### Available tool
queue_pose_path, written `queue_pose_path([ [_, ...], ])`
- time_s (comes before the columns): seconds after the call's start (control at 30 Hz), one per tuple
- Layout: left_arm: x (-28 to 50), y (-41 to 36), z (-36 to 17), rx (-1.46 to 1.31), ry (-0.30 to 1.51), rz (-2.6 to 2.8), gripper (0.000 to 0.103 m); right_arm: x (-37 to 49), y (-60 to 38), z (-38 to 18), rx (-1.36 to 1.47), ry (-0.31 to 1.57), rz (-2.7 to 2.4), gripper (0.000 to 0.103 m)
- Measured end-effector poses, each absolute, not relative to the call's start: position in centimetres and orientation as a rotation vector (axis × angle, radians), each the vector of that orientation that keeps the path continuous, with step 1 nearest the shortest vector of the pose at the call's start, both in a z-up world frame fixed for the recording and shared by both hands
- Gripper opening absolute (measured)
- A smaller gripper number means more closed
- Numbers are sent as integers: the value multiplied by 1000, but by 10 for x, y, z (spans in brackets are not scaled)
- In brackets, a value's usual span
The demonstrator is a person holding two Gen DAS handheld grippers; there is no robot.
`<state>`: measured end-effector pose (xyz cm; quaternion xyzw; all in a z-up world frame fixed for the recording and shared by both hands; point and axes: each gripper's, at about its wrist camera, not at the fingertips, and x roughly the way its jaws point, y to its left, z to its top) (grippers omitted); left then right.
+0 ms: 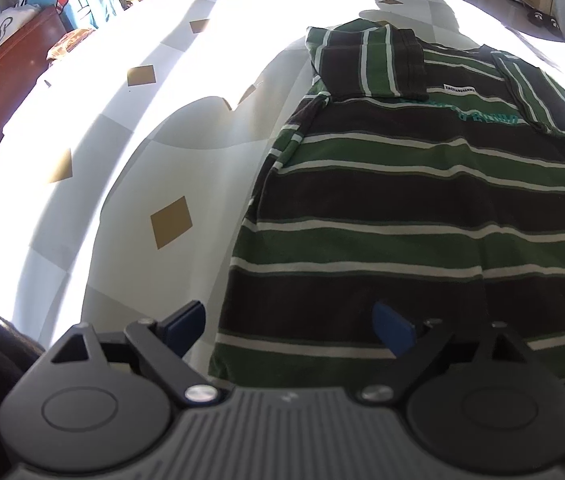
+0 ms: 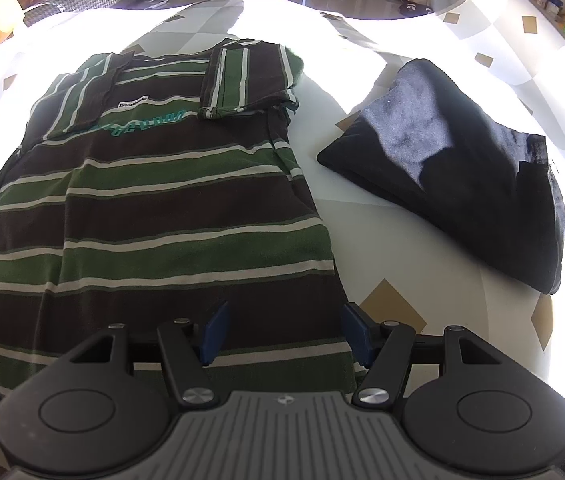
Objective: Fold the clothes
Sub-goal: 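Lower both grippers to the shirt hem and pinch it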
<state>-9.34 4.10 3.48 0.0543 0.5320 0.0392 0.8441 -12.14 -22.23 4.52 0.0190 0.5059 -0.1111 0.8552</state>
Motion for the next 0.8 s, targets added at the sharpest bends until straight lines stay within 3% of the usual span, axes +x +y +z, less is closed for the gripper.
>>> queue_pose_path([
  [0.5, -91, 32, 18, 96, 1172, 24, 97, -123, -224, 41, 63, 1097, -230, 61],
  [0.6, -91, 31, 17, 81, 1170, 6, 94, -123, -224, 41, 69, 1096, -222, 61],
  [0.8, -86, 29, 17, 27, 1155, -41, 79, -124, -220, 40, 95, 1093, -152, 63],
])
